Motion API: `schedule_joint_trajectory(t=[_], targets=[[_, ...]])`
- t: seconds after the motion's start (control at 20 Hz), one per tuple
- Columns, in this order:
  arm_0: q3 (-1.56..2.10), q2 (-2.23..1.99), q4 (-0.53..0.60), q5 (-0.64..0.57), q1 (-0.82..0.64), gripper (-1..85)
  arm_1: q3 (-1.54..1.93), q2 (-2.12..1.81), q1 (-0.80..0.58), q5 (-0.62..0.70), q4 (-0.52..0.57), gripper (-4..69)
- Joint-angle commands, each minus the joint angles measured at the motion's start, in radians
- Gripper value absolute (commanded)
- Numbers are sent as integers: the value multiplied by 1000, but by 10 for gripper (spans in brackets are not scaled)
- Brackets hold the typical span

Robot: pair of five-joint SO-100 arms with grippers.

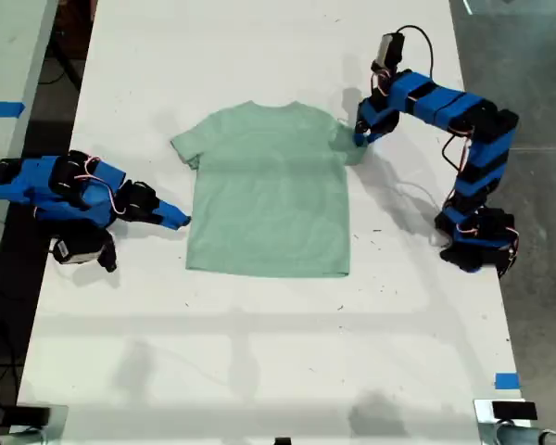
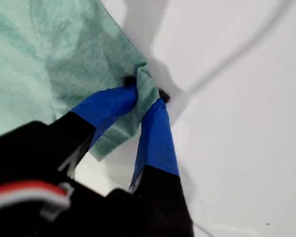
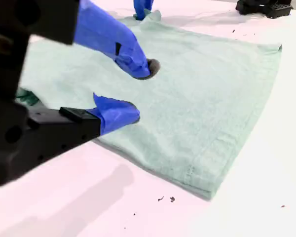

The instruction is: Fold t shirt

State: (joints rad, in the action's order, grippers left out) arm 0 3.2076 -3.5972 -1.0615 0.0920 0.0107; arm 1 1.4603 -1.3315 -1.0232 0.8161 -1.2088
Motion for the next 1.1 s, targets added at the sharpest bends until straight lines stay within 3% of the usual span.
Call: schedule_joint_trajectory(t=[0.0,0.35,0.65,1.05], targets=[[9,-6,-3,18,9,111,-41,-31,0,9,-18,9],[9,-6,-3,18,9,111,-152,-250,161,-41,-75,-13],[9,-6,-3,18,9,111,-158,-371,402,-80,69,-10],[9,-6,-3,18,9,111,-192,-115,554,-126,239,-4]])
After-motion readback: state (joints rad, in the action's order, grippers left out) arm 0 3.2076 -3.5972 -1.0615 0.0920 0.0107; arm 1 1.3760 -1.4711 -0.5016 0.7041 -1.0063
